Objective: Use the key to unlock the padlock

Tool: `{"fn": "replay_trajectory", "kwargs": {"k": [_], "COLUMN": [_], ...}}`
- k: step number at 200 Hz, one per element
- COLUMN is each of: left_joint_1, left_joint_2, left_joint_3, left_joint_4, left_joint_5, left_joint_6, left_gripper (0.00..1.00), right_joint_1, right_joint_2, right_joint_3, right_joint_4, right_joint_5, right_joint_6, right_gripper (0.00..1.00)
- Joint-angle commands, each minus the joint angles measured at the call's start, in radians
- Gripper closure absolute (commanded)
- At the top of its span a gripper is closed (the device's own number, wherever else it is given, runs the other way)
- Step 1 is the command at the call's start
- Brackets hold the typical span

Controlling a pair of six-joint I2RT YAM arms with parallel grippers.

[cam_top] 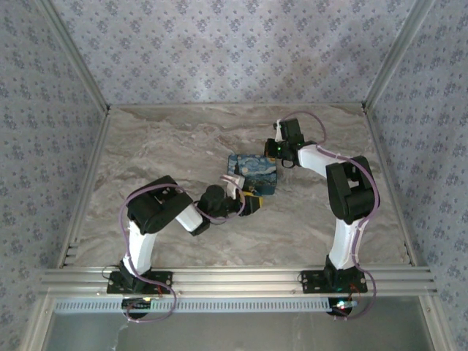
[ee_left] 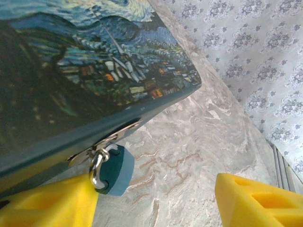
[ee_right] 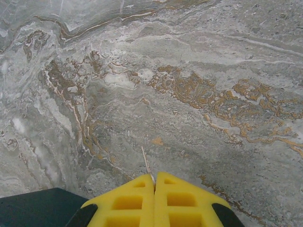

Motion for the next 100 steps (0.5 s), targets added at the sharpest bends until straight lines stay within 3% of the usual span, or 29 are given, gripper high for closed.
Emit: {"fn": "replay_trajectory", "kwargs": {"k": [1, 30, 100], "left_joint_1": [-0.028, -0.061, -0.074], "left_joint_2": [0.015, 0.044, 0.055], "left_joint_3": [0.012, 0.046, 0.011], "left_joint_4": [0.014, 0.018, 0.057], "left_joint_5": [-0.042, -0.065, -0.161], "left_joint_6": [0.011, 0.018, -0.024], "left_gripper": [0.3, 0.25, 0.27], "right_joint_1": [0.016, 0.021, 0.022], "right_joint_2": [-0.034, -0.034, -0.048], "right_joint_3": [-0.021, -0.028, -0.04], "right_joint_4": [-0.007, -0.001, 0.001], "right_joint_5": [-0.014, -0.013, -0.012], "right_joint_6": [-0.01, -0.004, -0.004], "right_gripper": [1.0, 1.0, 1.0]}}
